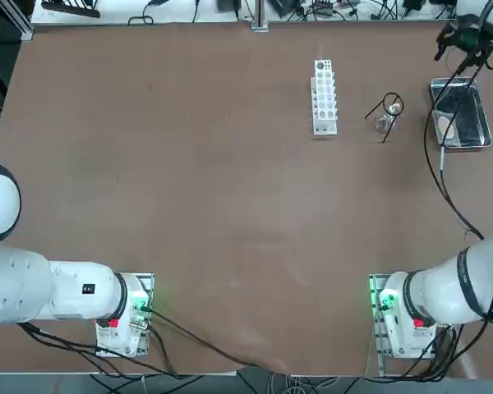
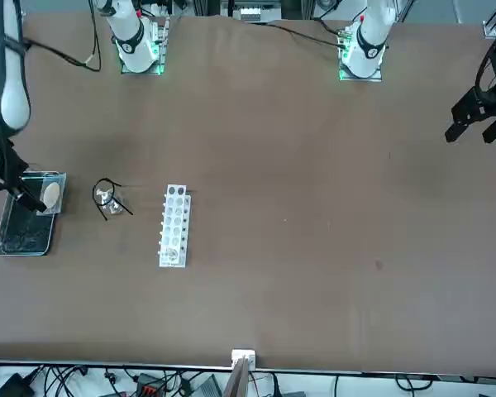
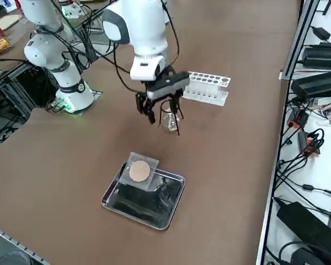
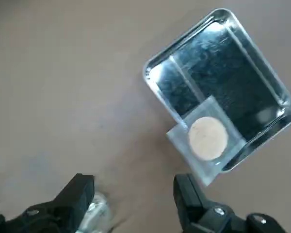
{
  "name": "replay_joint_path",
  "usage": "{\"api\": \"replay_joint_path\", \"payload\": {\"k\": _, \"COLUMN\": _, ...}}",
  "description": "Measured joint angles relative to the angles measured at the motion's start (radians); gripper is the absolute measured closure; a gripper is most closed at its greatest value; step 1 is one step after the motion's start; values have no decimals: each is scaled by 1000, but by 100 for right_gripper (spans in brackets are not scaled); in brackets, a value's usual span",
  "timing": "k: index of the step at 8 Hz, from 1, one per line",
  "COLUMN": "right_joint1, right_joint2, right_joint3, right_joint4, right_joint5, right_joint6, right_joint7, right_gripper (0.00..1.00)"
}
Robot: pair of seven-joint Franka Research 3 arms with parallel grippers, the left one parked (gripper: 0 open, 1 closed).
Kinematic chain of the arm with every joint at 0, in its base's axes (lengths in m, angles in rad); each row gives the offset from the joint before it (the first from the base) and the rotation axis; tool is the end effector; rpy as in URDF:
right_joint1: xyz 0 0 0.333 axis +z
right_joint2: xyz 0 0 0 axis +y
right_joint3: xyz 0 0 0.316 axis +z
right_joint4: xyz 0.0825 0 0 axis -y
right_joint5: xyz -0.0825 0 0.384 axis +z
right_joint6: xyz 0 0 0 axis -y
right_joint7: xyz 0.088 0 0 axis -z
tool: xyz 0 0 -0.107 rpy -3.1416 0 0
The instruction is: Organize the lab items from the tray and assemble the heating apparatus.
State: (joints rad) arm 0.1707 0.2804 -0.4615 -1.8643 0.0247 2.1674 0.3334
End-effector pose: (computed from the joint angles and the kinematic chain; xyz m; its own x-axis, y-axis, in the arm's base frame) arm 0.6018 -0.1619 0.3866 0.8138 -0.5753 0.0825 -0.5808 -0.8101 0.0796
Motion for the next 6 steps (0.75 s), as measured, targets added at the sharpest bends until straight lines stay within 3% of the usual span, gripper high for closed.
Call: {"api": "replay_joint_path", "payload": {"k": 6, "right_joint1": -44, "right_joint2": 185, "right_joint3": 0, "right_joint4": 21, "right_joint5": -44, "right_joint6": -74, "right_joint7": -276, "right_gripper": 0}}
